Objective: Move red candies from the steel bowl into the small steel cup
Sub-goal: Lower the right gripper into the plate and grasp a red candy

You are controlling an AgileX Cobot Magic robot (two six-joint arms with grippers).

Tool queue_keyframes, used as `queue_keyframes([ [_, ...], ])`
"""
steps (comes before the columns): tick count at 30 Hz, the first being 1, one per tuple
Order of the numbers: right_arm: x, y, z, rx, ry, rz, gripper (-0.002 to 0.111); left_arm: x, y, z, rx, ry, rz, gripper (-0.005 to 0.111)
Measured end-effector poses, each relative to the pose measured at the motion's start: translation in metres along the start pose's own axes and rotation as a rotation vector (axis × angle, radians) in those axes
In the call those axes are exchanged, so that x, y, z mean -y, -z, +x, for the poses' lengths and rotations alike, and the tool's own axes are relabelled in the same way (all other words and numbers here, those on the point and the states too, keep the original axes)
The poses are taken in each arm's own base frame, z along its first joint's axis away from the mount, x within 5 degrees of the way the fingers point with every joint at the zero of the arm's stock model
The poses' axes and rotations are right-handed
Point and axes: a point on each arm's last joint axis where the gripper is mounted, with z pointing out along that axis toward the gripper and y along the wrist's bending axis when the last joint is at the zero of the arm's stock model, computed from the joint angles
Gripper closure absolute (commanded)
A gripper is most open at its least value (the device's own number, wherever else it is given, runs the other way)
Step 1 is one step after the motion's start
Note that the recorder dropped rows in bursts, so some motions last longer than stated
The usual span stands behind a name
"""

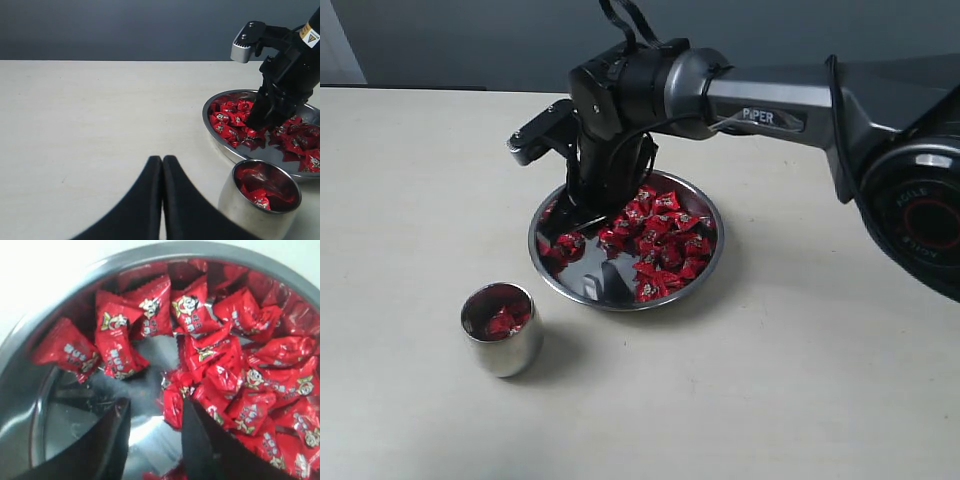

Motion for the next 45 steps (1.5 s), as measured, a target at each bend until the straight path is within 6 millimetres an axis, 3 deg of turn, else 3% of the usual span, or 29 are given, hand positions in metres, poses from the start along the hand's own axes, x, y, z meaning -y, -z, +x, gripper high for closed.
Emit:
queue_keyframes([
  [16, 0.001, -0.03, 0.007, -0.05, 0.021, 0.018, 0.075, 0.0, 0.0, 0.0, 0.0, 0.0, 0.0, 0.106],
  [18, 0.001, -0.03, 0.007, -0.054, 0.023, 0.019, 0.08, 0.0, 0.0, 0.0, 0.0, 0.0, 0.0, 0.106],
  [24, 0.002, -0.029, 0.007, -0.053, 0.029, 0.027, 0.109, 0.0, 0.0, 0.0, 0.0, 0.0, 0.0, 0.106],
  [45, -0.002, -0.009, 0.004, -0.042, -0.021, -0.021, 0.109, 0.0, 0.0, 0.0, 0.0, 0.0, 0.0, 0.106],
])
